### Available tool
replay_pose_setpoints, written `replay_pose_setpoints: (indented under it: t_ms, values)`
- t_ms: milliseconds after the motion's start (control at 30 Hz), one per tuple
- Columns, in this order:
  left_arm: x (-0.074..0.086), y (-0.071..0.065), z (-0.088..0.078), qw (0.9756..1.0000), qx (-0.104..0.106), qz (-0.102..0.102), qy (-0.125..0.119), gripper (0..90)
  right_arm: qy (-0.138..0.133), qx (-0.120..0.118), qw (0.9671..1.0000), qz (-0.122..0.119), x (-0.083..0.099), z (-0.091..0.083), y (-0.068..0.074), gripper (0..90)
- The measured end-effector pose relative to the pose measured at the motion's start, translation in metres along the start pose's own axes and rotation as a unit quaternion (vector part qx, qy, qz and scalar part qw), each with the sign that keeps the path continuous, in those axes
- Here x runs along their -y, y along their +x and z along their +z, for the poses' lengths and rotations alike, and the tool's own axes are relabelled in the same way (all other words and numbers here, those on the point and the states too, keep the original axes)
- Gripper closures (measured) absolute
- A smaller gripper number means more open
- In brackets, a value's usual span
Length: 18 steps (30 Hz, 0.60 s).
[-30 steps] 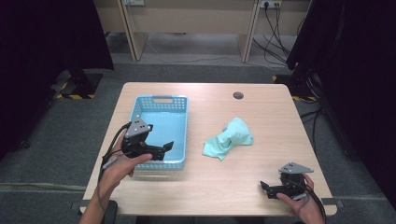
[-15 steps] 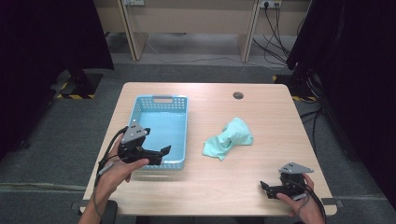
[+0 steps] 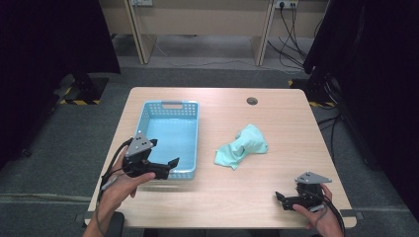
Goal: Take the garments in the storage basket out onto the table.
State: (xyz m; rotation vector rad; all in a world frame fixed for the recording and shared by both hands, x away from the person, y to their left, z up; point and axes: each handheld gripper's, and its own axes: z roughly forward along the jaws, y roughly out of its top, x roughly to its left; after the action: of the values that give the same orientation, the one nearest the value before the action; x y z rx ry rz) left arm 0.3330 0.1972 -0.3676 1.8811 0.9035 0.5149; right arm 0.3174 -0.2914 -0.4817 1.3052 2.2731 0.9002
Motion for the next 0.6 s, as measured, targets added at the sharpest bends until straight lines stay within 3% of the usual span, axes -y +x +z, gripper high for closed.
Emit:
replay_pose_setpoints:
  t_ms: [600]
  values:
    - [0.012,-0.004,-0.011,1.0,-0.002,-0.003,-0.004,4.4,0.0,0.0,1.0,0.0,0.0,0.0,0.0,0.4]
